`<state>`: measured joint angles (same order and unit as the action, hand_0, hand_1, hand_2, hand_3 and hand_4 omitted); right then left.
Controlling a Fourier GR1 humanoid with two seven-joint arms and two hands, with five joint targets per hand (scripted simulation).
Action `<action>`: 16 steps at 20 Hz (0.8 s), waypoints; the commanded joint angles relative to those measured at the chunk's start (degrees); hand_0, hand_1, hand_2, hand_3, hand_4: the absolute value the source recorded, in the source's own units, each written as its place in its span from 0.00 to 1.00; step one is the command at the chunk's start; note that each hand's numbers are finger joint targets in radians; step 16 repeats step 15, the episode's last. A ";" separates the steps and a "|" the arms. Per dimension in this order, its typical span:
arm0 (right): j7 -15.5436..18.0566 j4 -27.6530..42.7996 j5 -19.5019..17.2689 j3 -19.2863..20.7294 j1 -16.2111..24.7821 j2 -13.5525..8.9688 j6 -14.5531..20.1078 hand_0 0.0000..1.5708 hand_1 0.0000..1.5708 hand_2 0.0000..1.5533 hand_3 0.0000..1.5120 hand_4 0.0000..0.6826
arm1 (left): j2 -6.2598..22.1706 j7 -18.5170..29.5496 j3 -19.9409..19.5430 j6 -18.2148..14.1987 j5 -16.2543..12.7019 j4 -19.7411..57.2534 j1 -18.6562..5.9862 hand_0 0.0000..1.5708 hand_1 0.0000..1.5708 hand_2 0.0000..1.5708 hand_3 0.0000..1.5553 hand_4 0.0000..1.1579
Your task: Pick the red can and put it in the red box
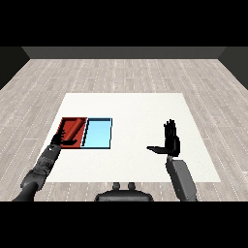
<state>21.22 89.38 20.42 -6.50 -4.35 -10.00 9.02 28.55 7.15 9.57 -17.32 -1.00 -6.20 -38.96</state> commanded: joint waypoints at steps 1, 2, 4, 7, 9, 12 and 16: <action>-0.21 0.27 0.56 0.31 -0.46 0.42 -0.23 0.00 0.00 0.00 0.00 0.00 | -0.06 7.13 -6.95 0.31 -6.50 -2.92 -0.49 0.00 0.00 0.00 0.00 0.00; -0.18 0.33 1.10 0.96 -0.24 -0.55 -1.18 0.00 0.00 0.00 0.00 0.00 | 1.24 10.31 -9.74 2.35 -9.34 -5.35 -1.22 0.00 0.00 0.00 0.00 0.00; 0.66 0.63 0.74 -0.13 0.40 0.64 -0.97 0.00 0.00 0.00 0.00 0.00 | -1.22 17.44 -15.32 4.64 -15.27 -10.07 -0.43 0.00 0.00 0.00 0.00 0.00; 0.16 0.20 1.75 0.49 -0.09 -0.82 -3.11 0.00 0.00 0.00 0.00 0.00 | -3.07 25.82 -19.01 13.84 -20.05 -16.31 -1.03 0.00 0.00 0.00 0.00 0.00; 1.44 -0.16 0.90 -0.13 0.49 -0.51 -3.25 0.00 0.00 0.00 0.00 0.00 | -6.41 30.41 -20.89 19.82 -23.43 -20.36 0.05 0.00 0.00 0.00 0.00 0.00; 1.75 -1.17 -0.02 0.21 0.58 -0.96 -2.80 0.00 0.00 0.00 0.00 0.00 | -12.85 35.18 -20.57 23.44 -25.66 -26.72 1.91 0.00 0.00 0.00 0.00 0.00; 5.26 -2.43 -1.49 -0.93 2.14 -1.47 -5.38 0.00 0.00 0.00 0.00 0.00 | -17.60 37.51 -16.47 24.70 -24.32 -34.16 9.34 0.00 0.00 0.00 0.00 0.00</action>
